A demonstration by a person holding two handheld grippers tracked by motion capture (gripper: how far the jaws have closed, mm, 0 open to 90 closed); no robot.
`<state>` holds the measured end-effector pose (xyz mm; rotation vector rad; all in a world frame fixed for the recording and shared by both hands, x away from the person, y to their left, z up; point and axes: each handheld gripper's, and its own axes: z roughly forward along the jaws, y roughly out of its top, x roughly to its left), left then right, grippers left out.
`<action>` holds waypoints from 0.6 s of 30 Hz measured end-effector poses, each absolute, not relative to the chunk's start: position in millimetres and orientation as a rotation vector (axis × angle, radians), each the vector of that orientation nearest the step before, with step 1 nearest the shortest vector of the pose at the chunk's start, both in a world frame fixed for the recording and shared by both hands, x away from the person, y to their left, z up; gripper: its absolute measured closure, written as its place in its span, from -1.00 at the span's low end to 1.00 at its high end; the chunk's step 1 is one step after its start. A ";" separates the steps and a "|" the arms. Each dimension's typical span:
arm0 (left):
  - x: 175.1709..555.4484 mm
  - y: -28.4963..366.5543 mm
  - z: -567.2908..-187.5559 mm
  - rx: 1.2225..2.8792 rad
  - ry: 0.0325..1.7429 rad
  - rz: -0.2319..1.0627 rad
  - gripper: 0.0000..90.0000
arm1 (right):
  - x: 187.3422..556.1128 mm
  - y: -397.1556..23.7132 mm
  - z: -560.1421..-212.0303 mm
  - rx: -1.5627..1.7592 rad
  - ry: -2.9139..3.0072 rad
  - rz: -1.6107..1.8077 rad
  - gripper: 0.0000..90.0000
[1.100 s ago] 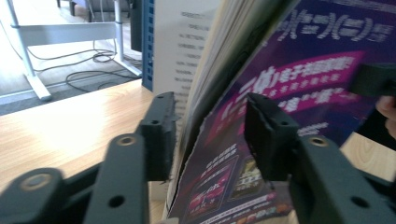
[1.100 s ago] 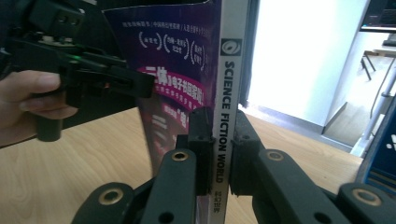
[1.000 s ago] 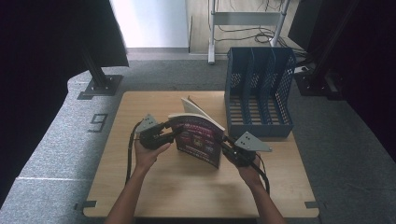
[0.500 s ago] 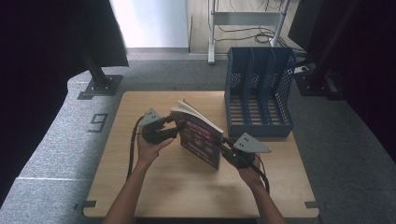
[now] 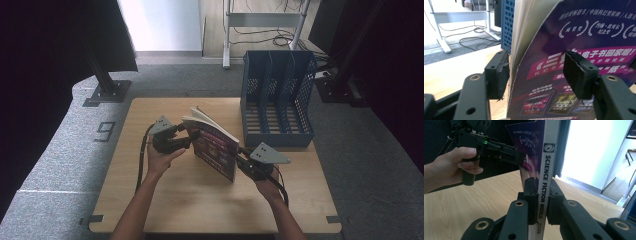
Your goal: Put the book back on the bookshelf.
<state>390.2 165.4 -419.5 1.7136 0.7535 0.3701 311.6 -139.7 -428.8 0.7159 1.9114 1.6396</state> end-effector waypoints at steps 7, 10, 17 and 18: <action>390.3 162.2 -419.4 1.709 0.734 0.372 -0.24 | 311.3 -139.3 -428.5 0.714 1.912 1.637 0.78; 390.4 160.2 -419.8 1.711 0.737 0.371 -0.24 | 311.9 -139.8 -428.3 0.714 1.916 1.639 0.75; 390.5 160.2 -419.8 1.706 0.742 0.362 -0.23 | 312.1 -137.4 -428.3 0.699 1.934 1.620 0.59; 390.6 160.4 -419.8 1.704 0.742 0.358 -0.23 | 312.1 -137.4 -428.3 0.699 1.934 1.620 0.59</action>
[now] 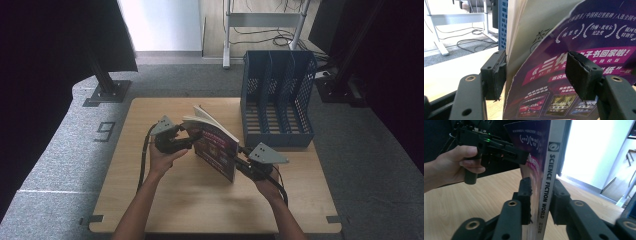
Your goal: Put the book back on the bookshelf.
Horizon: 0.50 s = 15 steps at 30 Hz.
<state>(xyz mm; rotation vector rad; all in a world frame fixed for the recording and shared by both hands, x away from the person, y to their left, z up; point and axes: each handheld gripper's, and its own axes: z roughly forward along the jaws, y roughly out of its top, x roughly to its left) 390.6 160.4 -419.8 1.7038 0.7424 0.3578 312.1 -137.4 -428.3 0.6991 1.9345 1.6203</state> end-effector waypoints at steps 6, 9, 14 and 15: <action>389.8 159.5 -419.7 1.699 0.746 0.372 -0.19 | 318.9 -128.4 -429.6 0.674 1.950 1.572 0.53; 389.9 159.8 -419.7 1.697 0.746 0.369 -0.19 | 323.2 -125.0 -428.7 0.675 1.951 1.571 0.53; 389.1 160.3 -419.2 1.703 0.741 0.366 -0.19 | 330.7 -121.4 -427.3 0.701 1.957 1.580 0.53; 388.9 160.3 -419.1 1.703 0.742 0.365 -0.19 | 332.1 -120.6 -427.5 0.708 1.960 1.579 0.53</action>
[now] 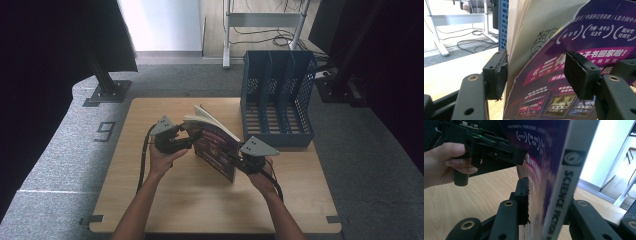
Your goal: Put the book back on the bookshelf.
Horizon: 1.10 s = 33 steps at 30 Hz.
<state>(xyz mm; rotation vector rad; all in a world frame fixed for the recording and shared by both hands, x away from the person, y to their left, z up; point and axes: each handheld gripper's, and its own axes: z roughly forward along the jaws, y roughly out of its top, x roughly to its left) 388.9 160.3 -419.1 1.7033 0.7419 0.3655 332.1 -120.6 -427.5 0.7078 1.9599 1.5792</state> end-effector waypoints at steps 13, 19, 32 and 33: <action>388.3 160.7 -418.6 1.705 0.750 0.363 -0.18 | 344.9 -109.8 -430.0 0.734 1.982 1.567 0.60; 384.8 163.1 -417.2 1.691 0.760 0.379 -0.17 | 346.1 -108.9 -430.5 0.739 1.982 1.566 0.79; 369.7 179.0 -434.4 1.681 0.825 0.367 -0.17 | 347.2 -110.4 -432.0 0.795 1.947 1.580 0.81; 366.5 181.4 -437.1 1.680 0.828 0.363 -0.17 | 347.2 -110.3 -432.1 0.804 1.940 1.580 0.81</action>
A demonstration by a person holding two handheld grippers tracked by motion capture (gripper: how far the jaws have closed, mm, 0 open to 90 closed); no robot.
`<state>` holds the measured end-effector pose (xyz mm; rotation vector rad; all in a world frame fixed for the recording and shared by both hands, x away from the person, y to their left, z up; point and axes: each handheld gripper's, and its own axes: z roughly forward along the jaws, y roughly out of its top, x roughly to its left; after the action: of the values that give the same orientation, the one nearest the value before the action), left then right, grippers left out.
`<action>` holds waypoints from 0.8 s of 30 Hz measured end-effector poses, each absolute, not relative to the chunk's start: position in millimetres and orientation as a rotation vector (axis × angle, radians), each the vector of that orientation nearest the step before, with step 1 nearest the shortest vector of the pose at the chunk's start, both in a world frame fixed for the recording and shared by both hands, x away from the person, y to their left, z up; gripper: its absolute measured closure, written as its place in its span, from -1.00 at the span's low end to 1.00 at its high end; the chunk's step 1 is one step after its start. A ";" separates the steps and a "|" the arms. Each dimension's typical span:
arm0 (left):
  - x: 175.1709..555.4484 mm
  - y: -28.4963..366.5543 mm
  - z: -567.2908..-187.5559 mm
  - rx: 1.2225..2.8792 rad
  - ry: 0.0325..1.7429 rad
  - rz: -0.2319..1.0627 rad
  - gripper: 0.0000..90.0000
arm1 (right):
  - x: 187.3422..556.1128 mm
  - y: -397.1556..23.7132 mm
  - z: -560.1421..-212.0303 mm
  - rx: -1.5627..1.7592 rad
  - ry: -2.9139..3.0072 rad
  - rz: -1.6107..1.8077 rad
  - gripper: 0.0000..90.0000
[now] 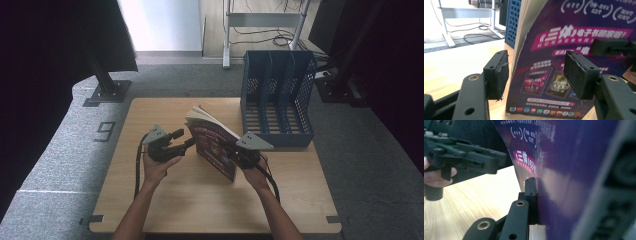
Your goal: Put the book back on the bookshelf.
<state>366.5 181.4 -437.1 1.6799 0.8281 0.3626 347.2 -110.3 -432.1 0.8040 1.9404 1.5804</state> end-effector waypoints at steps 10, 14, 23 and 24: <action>351.1 186.4 -447.6 1.729 0.833 0.366 -0.19 | 342.9 -106.4 -433.7 0.821 1.911 1.585 0.81; 348.3 187.3 -453.8 1.730 0.847 0.356 -0.19 | 343.2 -106.5 -433.5 0.830 1.907 1.587 0.81; 343.9 188.2 -453.8 1.736 0.855 0.355 -0.18 | 341.9 -108.5 -430.7 0.861 1.883 1.597 0.82; 343.0 189.0 -454.4 1.735 0.861 0.350 -0.18 | 341.9 -108.8 -429.7 0.865 1.878 1.599 0.82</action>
<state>343.0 189.0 -454.4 1.7349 0.8606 0.3500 341.9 -108.8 -429.7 0.8650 1.8776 1.5993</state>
